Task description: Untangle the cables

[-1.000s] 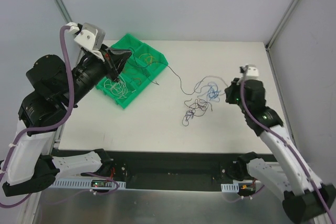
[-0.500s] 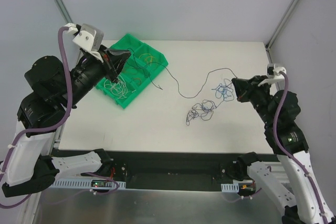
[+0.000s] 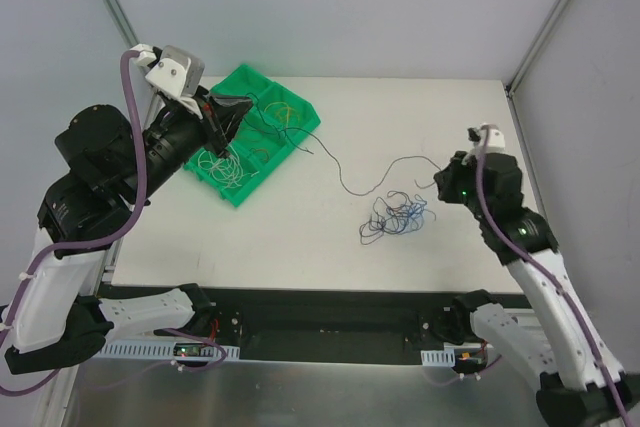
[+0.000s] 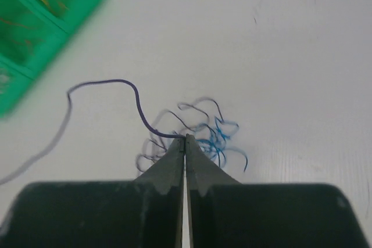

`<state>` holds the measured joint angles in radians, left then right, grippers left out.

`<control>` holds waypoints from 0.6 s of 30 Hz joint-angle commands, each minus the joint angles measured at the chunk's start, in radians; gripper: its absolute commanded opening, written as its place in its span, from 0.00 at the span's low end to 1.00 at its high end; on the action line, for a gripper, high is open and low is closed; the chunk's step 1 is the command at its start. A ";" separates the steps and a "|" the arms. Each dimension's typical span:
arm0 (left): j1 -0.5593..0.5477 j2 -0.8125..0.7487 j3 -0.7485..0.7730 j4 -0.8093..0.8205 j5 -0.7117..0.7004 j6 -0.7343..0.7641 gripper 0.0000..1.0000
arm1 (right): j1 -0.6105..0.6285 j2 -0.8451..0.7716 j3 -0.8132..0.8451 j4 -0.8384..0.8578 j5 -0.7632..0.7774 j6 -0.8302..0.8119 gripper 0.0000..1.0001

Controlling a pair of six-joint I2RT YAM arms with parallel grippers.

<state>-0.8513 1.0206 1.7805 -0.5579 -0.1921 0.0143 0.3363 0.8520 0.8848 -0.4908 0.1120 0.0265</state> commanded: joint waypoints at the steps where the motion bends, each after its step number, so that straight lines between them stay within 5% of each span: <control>1: -0.003 -0.005 0.010 0.042 -0.012 -0.007 0.00 | -0.002 -0.230 0.111 0.165 -0.159 0.044 0.01; 5: -0.003 -0.005 0.007 0.044 -0.007 -0.008 0.00 | -0.003 -0.295 0.024 0.173 -0.020 0.024 0.01; 8: -0.003 -0.005 0.002 0.042 -0.006 -0.011 0.00 | -0.005 -0.176 0.020 0.037 0.045 -0.006 0.01; 18: -0.003 -0.051 -0.217 0.023 -0.069 -0.086 0.00 | 0.070 0.065 -0.031 0.317 -0.484 0.062 0.01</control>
<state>-0.8513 0.9867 1.6577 -0.5365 -0.1993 -0.0128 0.3431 0.8597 0.8104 -0.3603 -0.1246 0.0223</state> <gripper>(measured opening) 0.006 0.012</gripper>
